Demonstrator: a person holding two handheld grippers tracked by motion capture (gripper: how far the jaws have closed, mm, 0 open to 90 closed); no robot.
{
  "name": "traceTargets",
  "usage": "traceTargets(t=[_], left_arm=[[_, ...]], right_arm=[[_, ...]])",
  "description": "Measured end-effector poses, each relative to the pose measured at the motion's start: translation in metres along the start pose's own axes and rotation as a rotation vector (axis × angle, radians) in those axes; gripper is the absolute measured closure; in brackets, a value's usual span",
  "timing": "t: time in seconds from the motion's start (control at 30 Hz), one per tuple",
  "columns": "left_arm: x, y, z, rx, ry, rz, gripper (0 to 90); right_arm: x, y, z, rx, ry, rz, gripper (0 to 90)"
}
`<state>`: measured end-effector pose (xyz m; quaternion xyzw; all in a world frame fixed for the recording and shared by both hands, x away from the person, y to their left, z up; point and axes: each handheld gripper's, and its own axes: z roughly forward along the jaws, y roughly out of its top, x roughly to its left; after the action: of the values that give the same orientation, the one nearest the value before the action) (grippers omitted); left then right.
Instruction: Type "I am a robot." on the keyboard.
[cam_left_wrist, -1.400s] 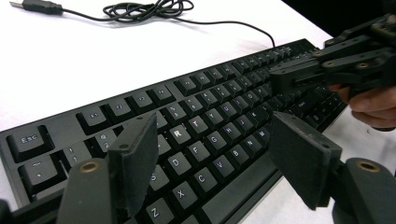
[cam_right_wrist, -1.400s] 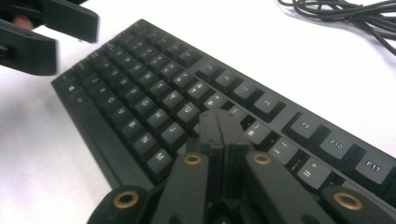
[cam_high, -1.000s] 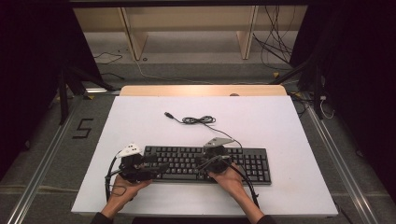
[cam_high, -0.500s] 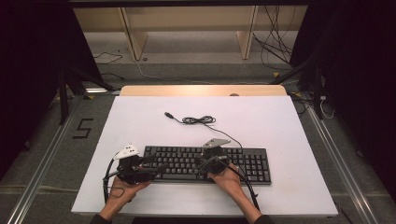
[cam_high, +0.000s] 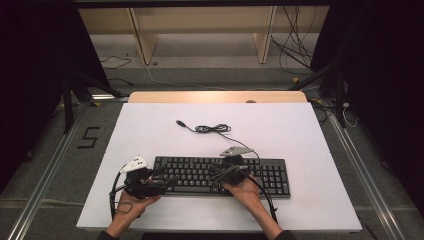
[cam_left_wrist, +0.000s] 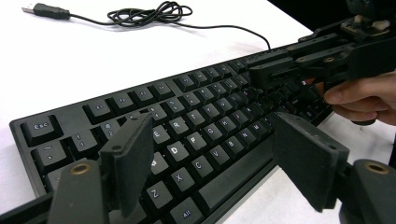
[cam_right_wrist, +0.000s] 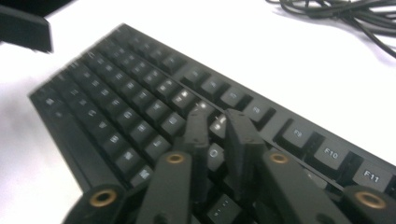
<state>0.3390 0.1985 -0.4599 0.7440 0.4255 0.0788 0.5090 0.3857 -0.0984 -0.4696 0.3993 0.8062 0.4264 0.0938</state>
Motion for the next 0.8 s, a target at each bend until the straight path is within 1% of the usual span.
traceTargets(t=[0.03, 0.17, 0.2, 0.23, 0.33, 0.43, 0.57, 0.8], left_arm=[[0.000, 0.000, 0.000, -0.004, 0.000, 0.003, 28.8], [-0.001, -0.001, -0.001, -0.011, 0.000, -0.002, 28.6], [-0.001, -0.001, -0.001, -0.011, 0.000, -0.002, 28.5], [0.000, -0.001, -0.002, -0.014, 0.001, -0.001, 28.4], [0.000, -0.001, -0.003, -0.014, 0.002, -0.002, 28.1], [0.001, -0.002, -0.005, -0.016, 0.000, -0.004, 28.0], [0.000, -0.003, -0.005, -0.016, -0.001, -0.004, 27.8], [0.000, -0.003, -0.004, -0.011, -0.004, -0.003, 27.5]], right_arm=[[0.001, 0.001, -0.002, -0.014, 0.019, 0.003, 71.5], [0.002, 0.002, -0.005, -0.026, 0.056, 0.015, 57.8], [0.002, 0.002, -0.005, -0.026, 0.056, 0.015, 57.8], [0.002, 0.003, -0.006, -0.027, 0.063, 0.017, 54.0], [0.004, 0.004, -0.006, -0.035, 0.077, 0.027, 47.5], [0.006, 0.005, -0.006, -0.033, 0.094, 0.024, 43.3], [0.010, 0.006, -0.004, -0.033, 0.105, 0.019, 40.5], [0.014, 0.008, -0.003, -0.040, 0.120, 0.013, 41.4]])
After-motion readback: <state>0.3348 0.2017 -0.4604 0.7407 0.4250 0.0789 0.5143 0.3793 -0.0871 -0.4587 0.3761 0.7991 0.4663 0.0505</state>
